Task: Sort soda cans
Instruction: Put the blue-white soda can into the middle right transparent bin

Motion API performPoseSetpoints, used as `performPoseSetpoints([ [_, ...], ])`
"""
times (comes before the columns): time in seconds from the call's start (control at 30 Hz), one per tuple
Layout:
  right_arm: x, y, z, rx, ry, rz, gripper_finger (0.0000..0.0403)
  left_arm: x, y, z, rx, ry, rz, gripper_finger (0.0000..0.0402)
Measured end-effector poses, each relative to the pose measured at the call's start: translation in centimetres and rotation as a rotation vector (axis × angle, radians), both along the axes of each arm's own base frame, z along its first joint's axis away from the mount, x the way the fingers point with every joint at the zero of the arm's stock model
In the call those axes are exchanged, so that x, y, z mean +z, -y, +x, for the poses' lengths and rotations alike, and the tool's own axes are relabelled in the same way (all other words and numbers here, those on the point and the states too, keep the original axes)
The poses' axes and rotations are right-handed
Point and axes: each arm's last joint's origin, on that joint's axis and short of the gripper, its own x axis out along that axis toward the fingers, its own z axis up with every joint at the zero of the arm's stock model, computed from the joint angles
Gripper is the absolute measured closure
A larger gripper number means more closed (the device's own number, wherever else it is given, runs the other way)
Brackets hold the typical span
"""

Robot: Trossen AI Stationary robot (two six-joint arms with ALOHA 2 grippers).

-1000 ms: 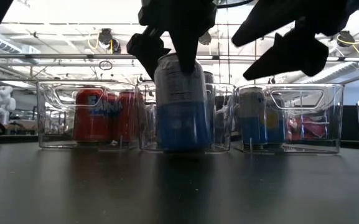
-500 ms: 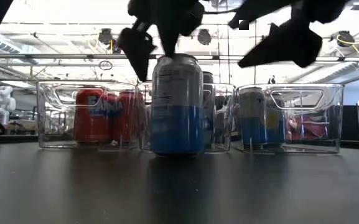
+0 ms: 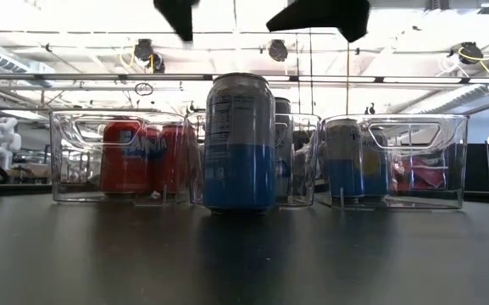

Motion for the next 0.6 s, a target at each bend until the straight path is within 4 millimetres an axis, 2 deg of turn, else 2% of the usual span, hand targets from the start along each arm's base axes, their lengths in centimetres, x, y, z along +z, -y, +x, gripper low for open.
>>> performPoseSetpoints([
  [0.1, 0.4, 0.8, 0.7, 0.017, 0.0, 0.035, 0.0092, 2.1, 0.5, -2.5, -0.083, 0.107, 0.063, 0.0002],
  [0.23, 1.4, 1.9, 1.5, 0.005, 0.015, 0.063, 0.0092, 2.4, -0.4, -6.5, -0.107, 0.218, 0.073, 0.0002],
  [0.37, 3.2, 2.9, 2.4, -0.044, 0.003, 0.085, 0.0092, 0.6, -2.3, -10.9, -0.098, 0.355, -0.012, 0.0002],
  [0.47, 4.7, 3.5, 3.4, -0.089, -0.079, 0.145, 0.0092, -1.0, -3.8, -14.0, -0.093, 0.432, -0.089, 0.0002],
  [0.6, 6.5, 3.6, 5.1, -0.168, -0.204, 0.245, 0.0092, -1.9, -5.3, -17.2, -0.044, 0.509, -0.143, 0.0002],
])
